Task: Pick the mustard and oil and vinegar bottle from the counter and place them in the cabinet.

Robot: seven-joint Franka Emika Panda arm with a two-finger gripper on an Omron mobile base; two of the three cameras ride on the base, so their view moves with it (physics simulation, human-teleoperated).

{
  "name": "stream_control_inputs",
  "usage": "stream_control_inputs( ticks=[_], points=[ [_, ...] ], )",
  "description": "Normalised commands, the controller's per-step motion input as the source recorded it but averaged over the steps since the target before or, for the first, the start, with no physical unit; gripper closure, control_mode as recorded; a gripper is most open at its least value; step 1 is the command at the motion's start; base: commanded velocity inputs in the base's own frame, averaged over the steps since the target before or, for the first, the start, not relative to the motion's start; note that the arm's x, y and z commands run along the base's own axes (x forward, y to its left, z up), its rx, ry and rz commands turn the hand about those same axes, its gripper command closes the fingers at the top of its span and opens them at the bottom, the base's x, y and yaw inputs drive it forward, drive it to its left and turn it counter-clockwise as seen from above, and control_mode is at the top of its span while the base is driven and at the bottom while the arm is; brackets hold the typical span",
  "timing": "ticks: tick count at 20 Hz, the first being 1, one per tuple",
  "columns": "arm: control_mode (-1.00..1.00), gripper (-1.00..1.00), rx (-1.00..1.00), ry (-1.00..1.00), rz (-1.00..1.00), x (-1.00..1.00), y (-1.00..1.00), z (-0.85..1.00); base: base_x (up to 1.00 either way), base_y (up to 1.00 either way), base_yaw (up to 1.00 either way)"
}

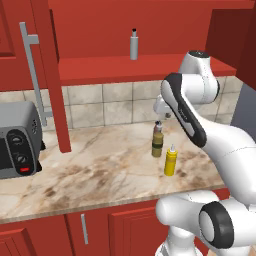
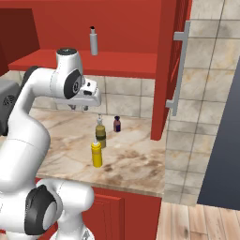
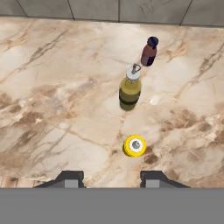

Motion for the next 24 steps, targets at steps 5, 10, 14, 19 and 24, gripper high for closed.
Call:
stream_control_inputs(
  ticks=[5,10,14,19,24],
  points=[
    [-1.00,-1.00,0.00,-0.04,0.00,-0.27,0.00,0.00,0.00,0.00,0.00],
    [-1.00,-1.00,0.01,-0.13,0.04,-0.53,-0.03,-0.02,0.00,0.00,0.00],
    [-1.00,-1.00,0.02,-0.14,0.13,-0.53,-0.09,-0.08,0.00,0.00,0.00],
    [-1.00,-1.00,0.01,-0.12,0.15,-0.41,-0.11,-0.14,0.00,0.00,0.00],
    [-1.00,-1.00,0.00,-0.04,0.13,-0.14,-0.10,-0.19,0.00,0.00,0.00]
  ],
)
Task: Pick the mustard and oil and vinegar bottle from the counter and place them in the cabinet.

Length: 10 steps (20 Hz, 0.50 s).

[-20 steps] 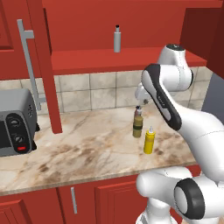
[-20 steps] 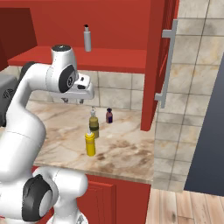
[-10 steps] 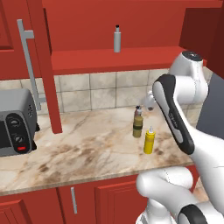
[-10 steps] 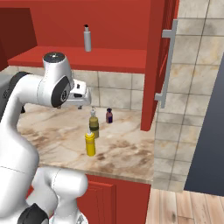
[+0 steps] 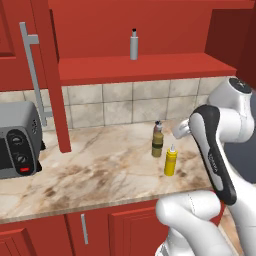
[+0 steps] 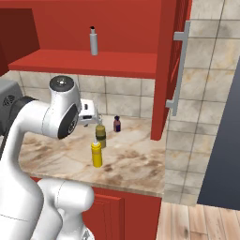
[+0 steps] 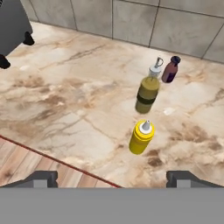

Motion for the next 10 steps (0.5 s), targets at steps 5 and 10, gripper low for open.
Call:
stream_control_inputs(
  ticks=[5,10],
  points=[
    [-1.00,-1.00,0.00,0.00,0.12,-0.03,-0.11,-0.26,0.00,0.00,0.00],
    [-1.00,-1.00,0.00,0.00,0.09,0.00,-0.05,-0.39,0.00,0.00,0.00]
  ],
)
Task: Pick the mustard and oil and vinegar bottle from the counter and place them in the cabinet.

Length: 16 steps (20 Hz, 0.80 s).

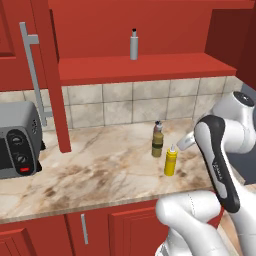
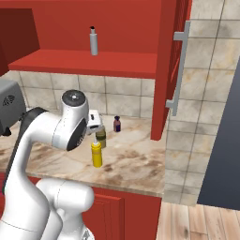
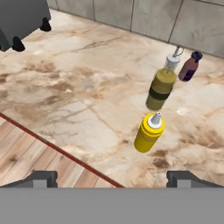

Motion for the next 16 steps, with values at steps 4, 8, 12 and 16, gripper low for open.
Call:
stream_control_inputs(
  ticks=[4,8,12,16],
  points=[
    [-1.00,-1.00,0.00,0.00,0.04,0.00,-0.01,-0.48,0.00,0.00,0.00],
    [-1.00,-1.00,0.00,0.00,0.01,0.00,-0.01,-0.46,0.00,0.00,0.00],
    [-1.00,-1.00,0.00,0.01,0.00,0.05,0.00,-0.36,0.00,0.00,0.00],
    [-1.00,-1.00,0.00,0.02,0.00,0.10,0.00,-0.29,0.00,0.00,0.00]
  ],
)
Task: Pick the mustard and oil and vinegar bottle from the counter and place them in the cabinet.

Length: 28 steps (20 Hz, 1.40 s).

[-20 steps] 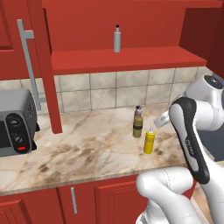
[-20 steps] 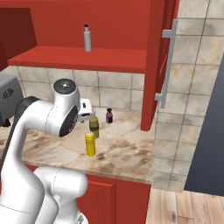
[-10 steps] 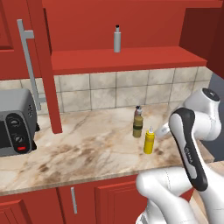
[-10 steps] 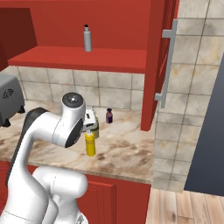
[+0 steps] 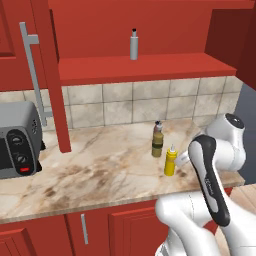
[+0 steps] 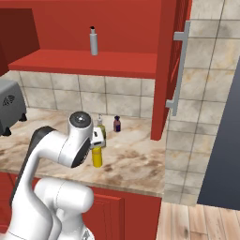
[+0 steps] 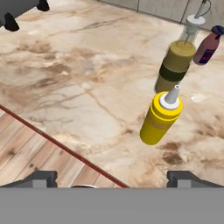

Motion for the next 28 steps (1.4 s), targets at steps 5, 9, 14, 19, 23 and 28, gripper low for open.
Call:
stream_control_inputs(
  ticks=[5,9,14,19,23,28],
  points=[
    [-1.00,-1.00,0.00,0.03,0.00,0.16,0.00,-0.23,0.00,0.00,0.00],
    [-1.00,-1.00,0.00,0.03,0.00,0.21,-0.05,-0.11,0.00,0.00,0.00],
    [-1.00,-1.00,0.00,0.01,-0.05,0.19,-0.08,-0.05,0.00,0.00,0.00],
    [-1.00,-1.00,0.00,0.01,-0.12,0.20,-0.02,-0.04,0.00,0.00,0.00],
    [-1.00,-1.00,-0.01,0.02,-0.11,0.21,0.00,-0.14,0.00,0.00,0.00],
    [-1.00,-1.00,0.00,0.00,-0.03,0.31,0.00,-0.23,0.00,0.00,0.00]
  ],
)
